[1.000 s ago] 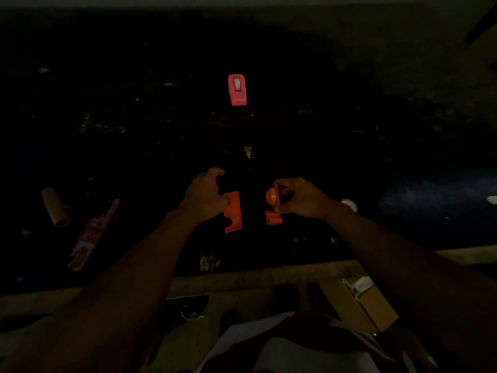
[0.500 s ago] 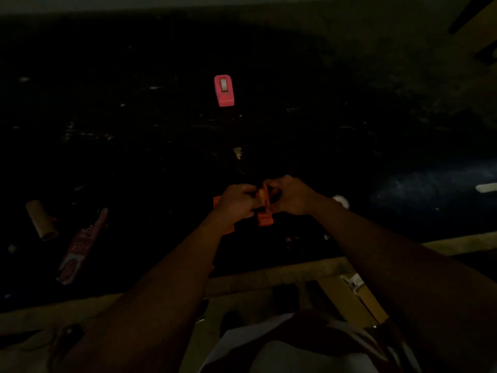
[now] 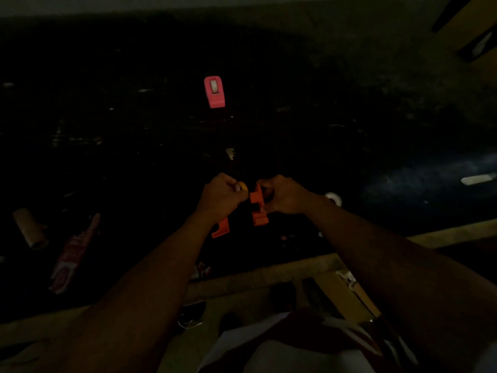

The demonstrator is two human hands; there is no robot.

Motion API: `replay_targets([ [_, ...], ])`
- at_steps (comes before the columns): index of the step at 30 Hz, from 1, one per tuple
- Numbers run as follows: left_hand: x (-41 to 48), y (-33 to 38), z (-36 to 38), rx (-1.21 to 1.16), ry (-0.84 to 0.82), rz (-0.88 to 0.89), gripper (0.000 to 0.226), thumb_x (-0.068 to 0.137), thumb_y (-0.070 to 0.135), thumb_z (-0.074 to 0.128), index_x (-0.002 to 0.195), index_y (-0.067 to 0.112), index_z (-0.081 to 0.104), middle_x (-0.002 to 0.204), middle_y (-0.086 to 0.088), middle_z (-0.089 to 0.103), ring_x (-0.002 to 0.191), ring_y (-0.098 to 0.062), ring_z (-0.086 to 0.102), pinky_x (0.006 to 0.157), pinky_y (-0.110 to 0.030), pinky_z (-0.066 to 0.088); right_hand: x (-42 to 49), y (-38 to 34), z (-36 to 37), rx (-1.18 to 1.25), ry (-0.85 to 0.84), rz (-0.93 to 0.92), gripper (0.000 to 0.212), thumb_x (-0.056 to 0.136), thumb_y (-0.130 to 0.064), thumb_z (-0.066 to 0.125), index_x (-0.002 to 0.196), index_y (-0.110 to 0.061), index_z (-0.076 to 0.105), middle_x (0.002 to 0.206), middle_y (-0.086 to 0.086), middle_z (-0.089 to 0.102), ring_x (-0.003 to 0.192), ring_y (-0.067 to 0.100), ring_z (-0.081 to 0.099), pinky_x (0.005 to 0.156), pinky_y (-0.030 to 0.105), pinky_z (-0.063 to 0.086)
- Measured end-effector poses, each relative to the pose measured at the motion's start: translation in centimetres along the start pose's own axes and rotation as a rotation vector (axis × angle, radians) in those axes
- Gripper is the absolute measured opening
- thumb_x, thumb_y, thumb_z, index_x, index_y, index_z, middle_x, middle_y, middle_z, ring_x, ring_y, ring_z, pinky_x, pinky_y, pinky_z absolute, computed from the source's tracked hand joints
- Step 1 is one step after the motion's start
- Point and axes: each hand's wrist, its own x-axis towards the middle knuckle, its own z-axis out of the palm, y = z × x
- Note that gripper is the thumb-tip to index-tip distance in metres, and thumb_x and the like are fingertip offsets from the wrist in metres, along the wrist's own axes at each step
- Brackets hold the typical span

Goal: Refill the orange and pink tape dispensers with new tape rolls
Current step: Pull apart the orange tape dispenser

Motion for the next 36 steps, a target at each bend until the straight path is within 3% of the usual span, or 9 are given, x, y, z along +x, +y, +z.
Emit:
replay_targets([
  [5,0.0,0.2,-0.8,-0.080,0.036,-0.005,0.030,0.077,0.032,0.073,0.100,0.024,0.055,0.086,0.007,0.066,0.087,-0.017,0.069,0.086,-0.042,0.059,-0.2,-0.1,0.2,0.030,0.008,0.020,0.048,0.072,-0.012,0.078,0.117,-0.013,0.061,0.112,0.008,0.067,0.103,0.020,0.063,0.092,0.035,0.051],
  [9,0.0,0.3,-0.9,-0.088,0.038,-0.008,0.029,0.078,0.029,0.073,0.099,0.023,0.055,0.085,0.005,0.066,0.086,-0.019,0.070,0.086,-0.043,0.059,-0.7,-0.3,0.1,0.038,0.006,0.047,0.057,0.070,-0.011,0.080,0.122,-0.011,0.057,0.109,0.005,0.066,0.103,0.020,0.062,0.090,0.032,0.050],
  [11,-0.1,0.4,-0.7,-0.089,0.041,-0.007,0.028,0.077,0.028,0.074,0.098,0.025,0.055,0.086,0.004,0.067,0.085,-0.018,0.070,0.085,-0.043,0.059,-0.9,-0.3,-0.3,0.037,0.002,0.070,0.065,0.072,-0.010,0.079,0.130,-0.010,0.050,0.109,0.005,0.064,0.104,0.020,0.061,0.086,0.027,0.047],
  [14,-0.1,0.9,-0.5,-0.104,0.045,0.000,0.029,0.077,0.028,0.074,0.099,0.026,0.055,0.086,0.006,0.065,0.087,-0.017,0.069,0.086,-0.042,0.059,-1.0,0.0,-1.9,0.055,0.042,0.133,0.080,0.076,-0.012,0.077,0.144,-0.011,0.034,0.126,0.012,0.060,0.113,0.024,0.059,0.095,0.031,0.048],
  [19,0.0,2.8,0.7,-0.133,0.046,0.090,0.025,0.074,0.028,0.074,0.085,0.037,0.053,0.087,0.008,0.067,0.088,-0.018,0.070,0.086,-0.044,0.059,-3.1,1.6,-5.9,-0.347,0.115,0.116,0.060,0.080,-0.016,0.071,0.135,-0.016,0.048,0.128,0.009,0.060,0.116,0.025,0.057,0.094,0.030,0.044],
  [22,-0.3,3.8,1.9,-0.129,0.015,0.127,0.025,0.076,0.028,0.073,0.095,0.033,0.059,0.088,0.009,0.066,0.088,-0.016,0.069,0.087,-0.041,0.058,-4.3,3.0,-6.0,-0.508,0.034,0.125,0.064,0.076,-0.024,0.074,0.134,-0.019,0.049,0.134,0.009,0.056,0.123,0.025,0.052,0.100,0.030,0.040],
  [24,-0.6,4.3,2.6,-0.098,-0.005,0.149,0.031,0.077,0.024,0.073,0.105,0.026,0.060,0.085,0.012,0.063,0.084,-0.011,0.067,0.086,-0.037,0.058,-4.7,3.7,-5.2,-0.540,0.006,0.130,0.069,0.074,-0.022,0.077,0.136,-0.020,0.047,0.139,0.010,0.051,0.127,0.028,0.048,0.104,0.032,0.038],
  [27,-1.0,4.7,3.4,-0.109,-0.032,0.161,0.029,0.075,0.022,0.073,0.100,0.028,0.060,0.085,0.010,0.067,0.086,-0.015,0.070,0.087,-0.041,0.058,-4.6,4.6,-4.1,-0.568,-0.017,0.116,0.073,0.072,-0.017,0.078,0.137,-0.024,0.045,0.141,0.009,0.048,0.129,0.030,0.045,0.104,0.037,0.039],
  [36,-1.1,4.9,3.7,-0.091,-0.038,0.133,0.029,0.077,0.025,0.073,0.102,0.030,0.060,0.093,0.007,0.068,0.089,-0.015,0.070,0.086,-0.041,0.059,-4.1,5.9,-3.5,-0.517,0.029,0.074,0.050,0.083,-0.013,0.065,0.131,-0.024,0.052,0.137,0.009,0.052,0.125,0.028,0.048,0.099,0.035,0.041],
])
